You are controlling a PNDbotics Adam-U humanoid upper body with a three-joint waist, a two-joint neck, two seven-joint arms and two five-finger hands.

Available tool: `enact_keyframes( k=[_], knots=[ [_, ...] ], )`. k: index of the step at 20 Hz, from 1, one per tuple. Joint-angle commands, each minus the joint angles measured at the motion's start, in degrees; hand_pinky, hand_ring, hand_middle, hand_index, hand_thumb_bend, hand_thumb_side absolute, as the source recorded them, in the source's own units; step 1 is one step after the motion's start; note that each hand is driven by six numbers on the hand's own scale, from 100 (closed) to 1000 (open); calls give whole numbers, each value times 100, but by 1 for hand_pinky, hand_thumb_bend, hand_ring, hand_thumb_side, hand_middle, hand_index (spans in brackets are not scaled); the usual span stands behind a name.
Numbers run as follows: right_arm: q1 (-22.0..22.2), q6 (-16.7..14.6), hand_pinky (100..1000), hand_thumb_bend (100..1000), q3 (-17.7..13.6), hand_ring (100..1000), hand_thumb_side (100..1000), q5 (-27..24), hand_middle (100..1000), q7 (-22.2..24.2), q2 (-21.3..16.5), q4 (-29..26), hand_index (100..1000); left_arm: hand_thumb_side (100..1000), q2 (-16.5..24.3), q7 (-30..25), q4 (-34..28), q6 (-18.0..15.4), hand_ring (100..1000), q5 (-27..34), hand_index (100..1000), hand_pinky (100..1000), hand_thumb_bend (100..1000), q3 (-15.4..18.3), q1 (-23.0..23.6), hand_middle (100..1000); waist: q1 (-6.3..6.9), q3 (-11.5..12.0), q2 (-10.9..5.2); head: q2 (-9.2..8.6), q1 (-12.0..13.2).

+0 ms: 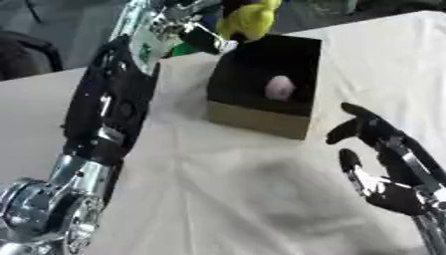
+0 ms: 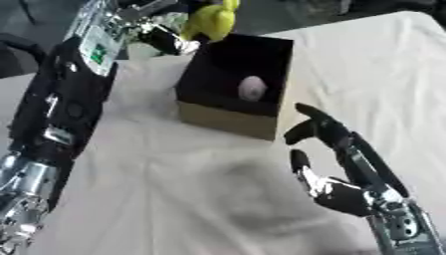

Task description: Pick up objects on the table and place them in the box.

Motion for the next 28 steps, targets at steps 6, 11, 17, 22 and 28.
enact_keyframes(
  k=[6, 11, 17, 22, 28],
  knots=[
    [-66, -8, 829, 100, -1, 666, 478, -28, 647, 4, -2, -82, 1000, 211, -59, -131, 355, -566, 610, -802, 799, 715, 220, -231, 52, 621, -64, 17, -75, -84, -14],
    [-74, -11, 829, 100, -13, 666, 476, -27, 647, -7, -2, -87, 1000, 363, 39, 262, 274, -657, 707, -782, 873, 779, 425, -209, 120, 733, -79, 34, -69, -110, -36],
    [-80, -6, 829, 100, -36, 666, 477, -24, 647, -29, -8, -96, 1000, 596, 296, 674, -287, -617, 744, 50, 881, 808, 559, -249, 264, 767, -76, 49, -68, -137, -36],
    [-95, -7, 829, 100, -48, 666, 476, -17, 648, -37, -18, -105, 1000, 464, 506, 848, -952, -364, 685, 1178, 834, 783, 197, -244, 561, 700, -75, 90, -54, -152, -33],
    [-153, -3, 828, 100, -85, 666, 473, -19, 649, -80, -26, -130, 1000, 550, 716, 639, -2173, 118, 644, 3783, 787, 765, 100, -283, 1459, 640, -86, 119, -21, -190, -32]
  ],
)
